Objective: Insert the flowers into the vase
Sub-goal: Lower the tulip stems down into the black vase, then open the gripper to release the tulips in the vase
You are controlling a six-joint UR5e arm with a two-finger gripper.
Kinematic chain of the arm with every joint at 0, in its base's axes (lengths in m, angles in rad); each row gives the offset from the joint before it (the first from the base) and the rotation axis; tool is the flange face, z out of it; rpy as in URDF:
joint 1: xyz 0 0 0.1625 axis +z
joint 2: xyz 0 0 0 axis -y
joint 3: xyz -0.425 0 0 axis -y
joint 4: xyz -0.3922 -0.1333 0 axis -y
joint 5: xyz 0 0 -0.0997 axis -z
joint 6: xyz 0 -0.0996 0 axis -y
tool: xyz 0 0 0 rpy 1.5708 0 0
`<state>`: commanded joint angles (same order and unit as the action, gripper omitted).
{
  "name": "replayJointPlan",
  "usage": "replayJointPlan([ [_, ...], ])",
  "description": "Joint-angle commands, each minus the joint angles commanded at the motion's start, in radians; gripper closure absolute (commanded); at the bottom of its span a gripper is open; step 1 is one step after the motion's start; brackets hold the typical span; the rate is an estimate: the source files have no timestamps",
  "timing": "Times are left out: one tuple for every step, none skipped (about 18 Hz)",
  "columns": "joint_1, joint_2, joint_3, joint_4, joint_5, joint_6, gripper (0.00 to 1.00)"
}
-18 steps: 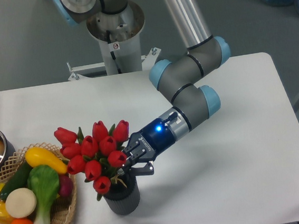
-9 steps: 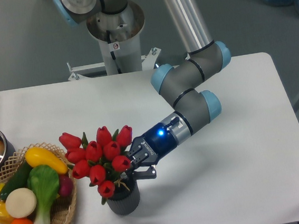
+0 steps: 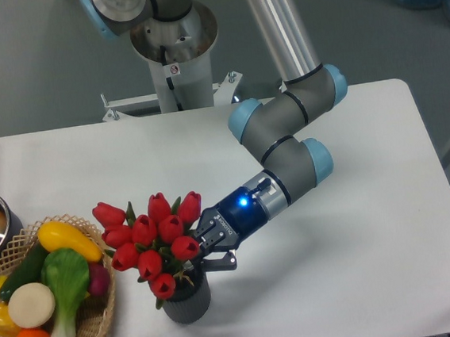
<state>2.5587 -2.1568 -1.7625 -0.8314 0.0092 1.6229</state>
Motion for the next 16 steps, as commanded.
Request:
replayJointPlan([
  [0.0,0.0,-0.002,0.0,0.0,0.0,0.77],
  [0.0,0.002,-0.002,0.0,0.0,-0.001,0.77],
  [0.0,0.002,-0.002,0.0,0.0,0.0,0.76],
  [0.0,0.002,-0.003,0.0,0.0,0.0,0.73],
  [0.0,0.002,-0.003,0.0,0.0,0.002,0.71],
  [0.0,0.003,-0.003,0.0,0.0,0.005,0.71],
  [0.002,0.005,-0.006,0.002,0.0,0.006,0.68],
  [0.002,0.006,-0.008,0.002,0.0,0.006,0.64],
  [0.003,0.008,-0.008,0.002,-0.002,0.006,0.63],
  [0.005,0.009,-0.008,0.002,-0.002,0.006,0.62],
  [0.006,0.009,-0.009,0.002,-0.003,0.006,0.62],
  [0.006,0.009,-0.009,0.002,-0.003,0.006,0.61],
  [0.006,0.009,-0.009,0.003,-0.003,0.006,0.59],
  [0.006,0.009,-0.009,0.006,-0.003,0.006,0.57],
  [0.008,0.009,-0.009,0.006,-0.003,0.006,0.57],
  [0.008,0.009,-0.009,0.006,-0.003,0.006,0.55],
])
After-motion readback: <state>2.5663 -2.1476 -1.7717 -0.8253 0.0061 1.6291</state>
